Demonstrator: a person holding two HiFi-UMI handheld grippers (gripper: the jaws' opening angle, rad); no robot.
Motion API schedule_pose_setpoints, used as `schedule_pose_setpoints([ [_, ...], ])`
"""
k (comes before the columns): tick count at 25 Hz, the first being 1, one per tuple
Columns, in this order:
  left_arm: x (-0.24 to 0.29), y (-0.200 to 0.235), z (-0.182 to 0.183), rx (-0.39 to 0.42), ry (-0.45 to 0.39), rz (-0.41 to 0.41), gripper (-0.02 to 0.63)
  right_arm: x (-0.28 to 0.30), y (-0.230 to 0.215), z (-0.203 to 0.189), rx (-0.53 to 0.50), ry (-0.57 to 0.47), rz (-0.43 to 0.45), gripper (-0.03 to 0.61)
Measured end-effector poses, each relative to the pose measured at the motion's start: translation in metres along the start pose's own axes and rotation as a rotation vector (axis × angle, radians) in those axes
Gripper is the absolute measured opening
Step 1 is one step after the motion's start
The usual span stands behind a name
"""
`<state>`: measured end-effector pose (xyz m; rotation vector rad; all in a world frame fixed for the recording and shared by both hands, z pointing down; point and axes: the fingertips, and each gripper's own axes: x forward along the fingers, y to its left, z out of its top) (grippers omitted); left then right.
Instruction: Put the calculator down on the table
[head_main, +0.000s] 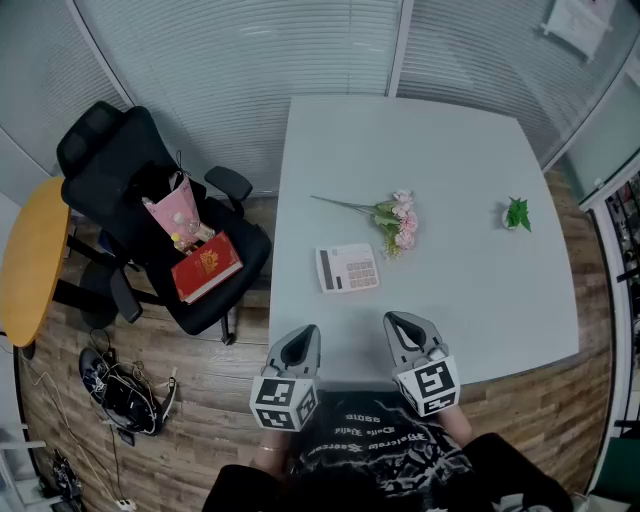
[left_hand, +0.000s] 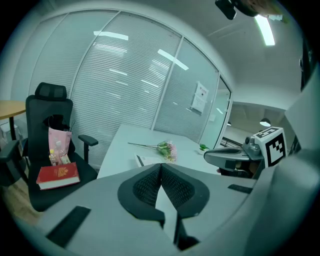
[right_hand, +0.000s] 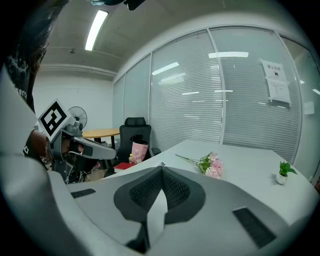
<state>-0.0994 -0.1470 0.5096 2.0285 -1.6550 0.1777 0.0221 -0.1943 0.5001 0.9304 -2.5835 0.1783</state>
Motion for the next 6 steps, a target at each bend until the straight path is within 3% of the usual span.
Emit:
schedule_pose_setpoints([
  [6, 0.0048, -0.0041, -0.0057, 0.085, 0.026, 0.01, 0.02, 0.0005, -0.0051, -0.0036, 0.016, 0.005, 0.002, 0.006],
])
